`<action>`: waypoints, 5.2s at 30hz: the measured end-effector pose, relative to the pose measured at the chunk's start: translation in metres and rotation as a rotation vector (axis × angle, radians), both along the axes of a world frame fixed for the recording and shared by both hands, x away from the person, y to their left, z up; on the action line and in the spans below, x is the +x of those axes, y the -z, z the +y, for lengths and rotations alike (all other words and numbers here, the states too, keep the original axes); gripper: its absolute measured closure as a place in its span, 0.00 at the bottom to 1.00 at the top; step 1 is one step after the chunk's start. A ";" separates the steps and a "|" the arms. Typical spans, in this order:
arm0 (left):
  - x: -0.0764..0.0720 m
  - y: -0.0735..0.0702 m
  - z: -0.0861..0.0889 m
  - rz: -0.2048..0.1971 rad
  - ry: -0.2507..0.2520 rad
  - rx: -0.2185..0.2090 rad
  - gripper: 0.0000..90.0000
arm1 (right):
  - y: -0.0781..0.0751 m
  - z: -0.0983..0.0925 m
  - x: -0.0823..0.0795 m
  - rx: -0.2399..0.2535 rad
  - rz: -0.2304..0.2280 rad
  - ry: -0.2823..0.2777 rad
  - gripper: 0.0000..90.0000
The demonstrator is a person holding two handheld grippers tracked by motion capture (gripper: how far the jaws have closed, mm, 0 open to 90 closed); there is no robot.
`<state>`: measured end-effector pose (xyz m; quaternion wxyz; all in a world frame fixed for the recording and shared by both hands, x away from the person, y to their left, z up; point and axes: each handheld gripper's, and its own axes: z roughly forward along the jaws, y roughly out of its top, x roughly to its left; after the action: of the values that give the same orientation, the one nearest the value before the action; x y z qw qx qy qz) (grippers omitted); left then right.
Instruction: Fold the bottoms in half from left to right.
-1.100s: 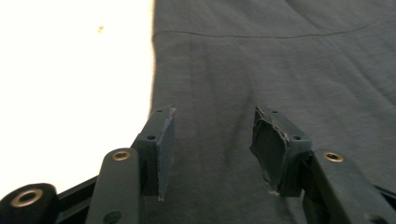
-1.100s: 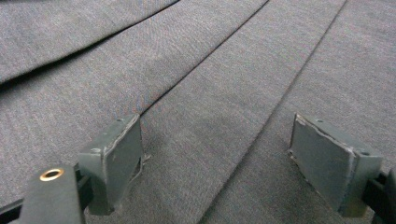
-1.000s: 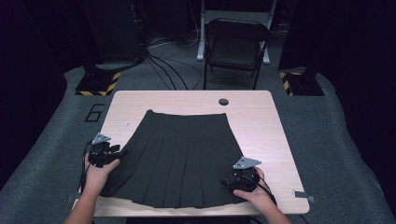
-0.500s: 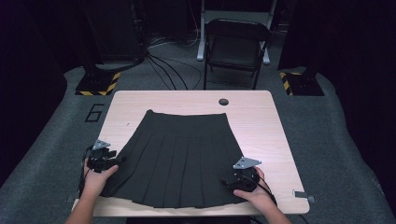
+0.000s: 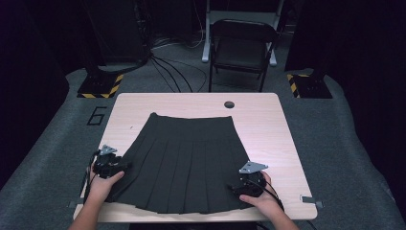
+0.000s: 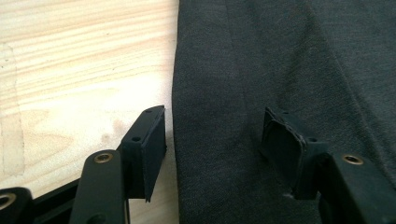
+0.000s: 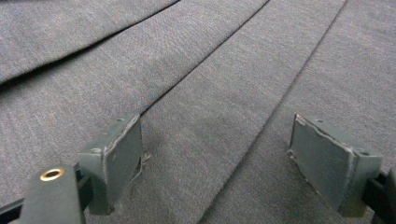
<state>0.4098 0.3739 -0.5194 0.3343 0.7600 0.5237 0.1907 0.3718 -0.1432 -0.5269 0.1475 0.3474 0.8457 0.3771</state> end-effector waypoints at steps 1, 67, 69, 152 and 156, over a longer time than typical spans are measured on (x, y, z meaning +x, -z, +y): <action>0.000 0.001 0.000 -0.010 -0.001 0.001 0.44 | 0.000 0.000 0.000 0.000 0.001 0.001 0.19; 0.003 -0.063 -0.064 -0.023 0.165 -0.059 0.94 | -0.026 0.000 -0.009 -0.018 0.038 0.048 0.44; 0.002 -0.069 -0.068 -0.027 0.179 -0.060 0.94 | -0.027 -0.001 -0.009 -0.022 0.040 0.045 0.44; -0.008 -0.057 -0.217 -0.011 0.516 -0.109 0.65 | -0.019 0.001 -0.003 -0.015 0.063 0.011 0.43; -0.013 -0.061 -0.195 -0.010 0.473 -0.141 0.59 | -0.018 0.002 -0.002 -0.012 0.078 0.017 0.43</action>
<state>0.3968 0.1791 -0.4588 0.4244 0.8353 0.3416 0.0740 0.3694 -0.1408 -0.5084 0.1199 0.3683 0.8501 0.3568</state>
